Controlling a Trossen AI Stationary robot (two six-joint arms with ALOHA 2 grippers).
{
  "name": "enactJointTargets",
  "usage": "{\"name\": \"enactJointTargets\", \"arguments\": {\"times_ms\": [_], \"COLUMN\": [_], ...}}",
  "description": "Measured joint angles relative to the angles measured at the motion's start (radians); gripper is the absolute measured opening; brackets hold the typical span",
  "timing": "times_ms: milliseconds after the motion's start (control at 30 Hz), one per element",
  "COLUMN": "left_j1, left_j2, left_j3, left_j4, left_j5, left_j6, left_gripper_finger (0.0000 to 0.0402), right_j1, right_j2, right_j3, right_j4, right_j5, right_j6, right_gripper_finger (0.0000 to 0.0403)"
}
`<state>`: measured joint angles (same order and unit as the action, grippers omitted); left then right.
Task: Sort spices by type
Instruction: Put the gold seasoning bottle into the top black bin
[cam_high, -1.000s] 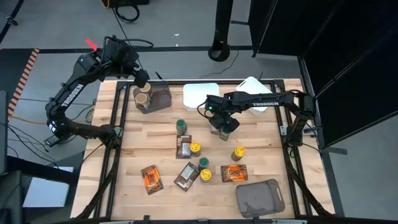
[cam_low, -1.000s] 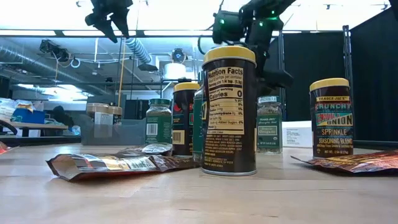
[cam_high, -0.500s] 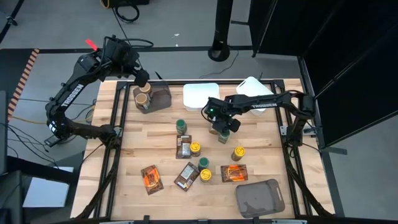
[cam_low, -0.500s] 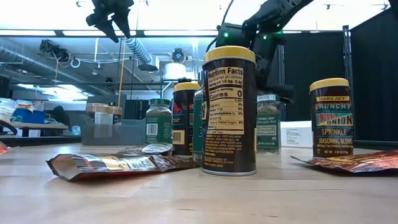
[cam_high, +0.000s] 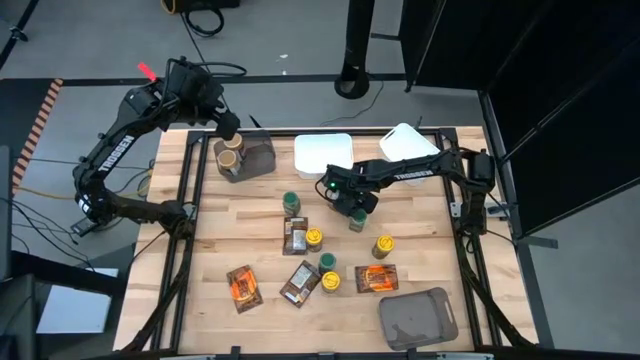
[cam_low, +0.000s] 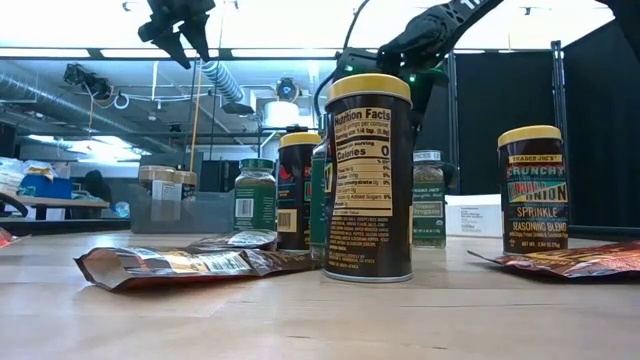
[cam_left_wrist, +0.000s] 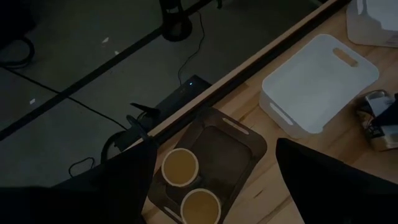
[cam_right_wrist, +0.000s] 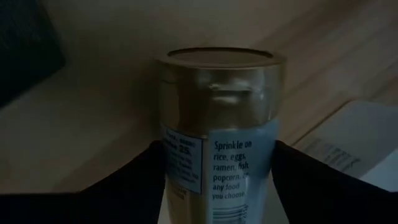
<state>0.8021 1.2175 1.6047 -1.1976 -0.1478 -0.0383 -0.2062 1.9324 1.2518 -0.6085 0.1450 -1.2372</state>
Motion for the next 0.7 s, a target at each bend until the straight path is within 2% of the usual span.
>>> {"name": "enactJointTargets", "arguments": {"times_ms": [200, 367, 400, 467, 500, 700], "left_j1": [0.0, 0.0, 0.0, 0.0, 0.0, 0.0], "left_j2": [0.0, 0.0, 0.0, 0.0, 0.0, 0.0], "left_j3": [0.0, 0.0, 0.0, 0.0, 0.0, 0.0], "left_j4": [0.001, 0.001, 0.001, 0.0, 0.0, 0.0], "left_j5": [0.0, 0.0, 0.0, 0.0, 0.0, 0.0], "left_j6": [0.0, 0.0, 0.0, 0.0, 0.0, 0.004], "left_gripper_finger": [0.0337, 0.0337, 0.0337, 0.0337, 0.0337, 0.0337], "right_j1": [-0.001, -0.015, -0.019, -0.028, -0.03, -0.041], "right_j2": [0.0, -0.003, -0.005, -0.006, -0.004, -0.008], "right_j3": [0.009, 0.072, 0.091, 0.13, 0.148, 0.212], "right_j4": [-0.016, -0.025, -0.021, -0.011, -0.013, 0.005], "right_j5": [0.014, -0.072, -0.089, -0.119, -0.125, -0.157], "right_j6": [0.152, 0.325, 0.358, 0.423, 0.456, 0.563], "right_gripper_finger": [0.0255, 0.0245, 0.0231, 0.0134, 0.0108, 0.0012]}}
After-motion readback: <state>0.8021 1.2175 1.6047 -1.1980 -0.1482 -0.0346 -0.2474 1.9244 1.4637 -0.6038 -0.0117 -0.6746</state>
